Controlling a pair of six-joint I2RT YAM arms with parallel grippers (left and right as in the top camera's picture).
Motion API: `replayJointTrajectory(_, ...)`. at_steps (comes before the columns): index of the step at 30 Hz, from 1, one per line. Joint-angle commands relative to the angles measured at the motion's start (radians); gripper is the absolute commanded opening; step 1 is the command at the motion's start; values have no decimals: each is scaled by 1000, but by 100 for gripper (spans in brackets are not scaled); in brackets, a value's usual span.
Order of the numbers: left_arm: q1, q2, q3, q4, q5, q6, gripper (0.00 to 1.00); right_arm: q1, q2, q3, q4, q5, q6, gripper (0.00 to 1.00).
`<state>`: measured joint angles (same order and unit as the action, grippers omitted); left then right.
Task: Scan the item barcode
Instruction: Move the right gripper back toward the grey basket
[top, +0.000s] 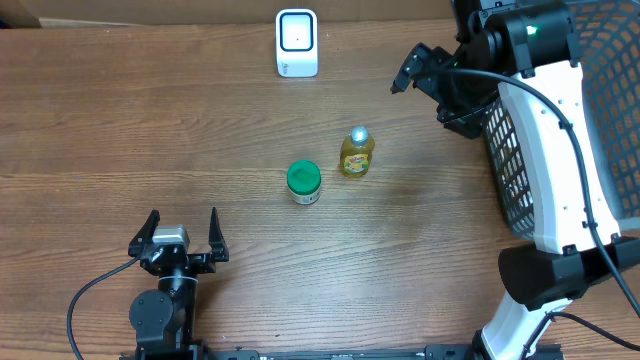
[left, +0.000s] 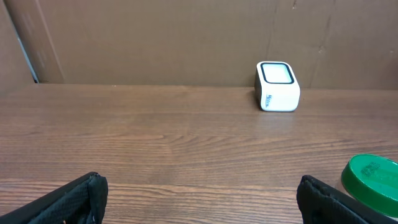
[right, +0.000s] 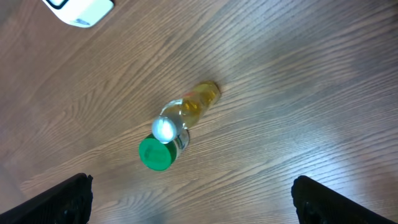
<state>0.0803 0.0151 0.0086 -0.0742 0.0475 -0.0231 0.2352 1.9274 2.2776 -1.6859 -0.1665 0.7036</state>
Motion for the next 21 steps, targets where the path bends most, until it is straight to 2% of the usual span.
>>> replayJointTrajectory(1,5,-10,-4,-1,-6,1,100,-8,5,-38,14,17,8,100)
replayJointTrajectory(21,5,-10,-4,-1,-6,1,100,-8,5,-273,164,16,56,100)
